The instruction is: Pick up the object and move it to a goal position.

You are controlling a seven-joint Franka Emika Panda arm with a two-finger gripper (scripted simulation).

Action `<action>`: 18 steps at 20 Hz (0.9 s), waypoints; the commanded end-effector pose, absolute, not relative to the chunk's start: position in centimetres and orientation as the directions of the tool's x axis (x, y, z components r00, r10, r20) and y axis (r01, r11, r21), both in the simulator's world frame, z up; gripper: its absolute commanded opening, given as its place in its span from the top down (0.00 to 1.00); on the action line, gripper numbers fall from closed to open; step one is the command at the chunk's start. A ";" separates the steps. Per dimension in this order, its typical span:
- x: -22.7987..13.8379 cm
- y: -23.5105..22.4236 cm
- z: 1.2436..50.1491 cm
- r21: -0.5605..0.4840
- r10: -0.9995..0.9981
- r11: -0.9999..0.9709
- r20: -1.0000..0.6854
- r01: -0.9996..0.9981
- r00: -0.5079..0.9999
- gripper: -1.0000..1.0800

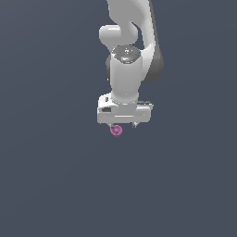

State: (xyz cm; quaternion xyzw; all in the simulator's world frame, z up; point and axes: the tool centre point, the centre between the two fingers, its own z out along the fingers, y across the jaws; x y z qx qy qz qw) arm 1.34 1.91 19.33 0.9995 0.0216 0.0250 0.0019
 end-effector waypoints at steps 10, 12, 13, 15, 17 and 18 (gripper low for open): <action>0.7 -1.1 19.2 0.007 0.007 -1.000 0.023 0.007 1.000 0.04; 0.7 -1.1 19.3 0.007 0.008 -1.000 0.024 0.008 1.000 0.04; 0.7 -1.0 19.2 0.007 0.010 -1.000 0.024 0.010 1.000 0.04; 0.7 -1.0 19.1 0.007 0.017 -1.000 0.024 0.016 1.000 0.04; 0.5 -1.0 18.8 0.008 0.028 -1.000 0.023 0.027 0.999 0.04; 0.4 -1.1 18.6 0.008 0.035 -0.999 0.022 0.035 0.999 0.04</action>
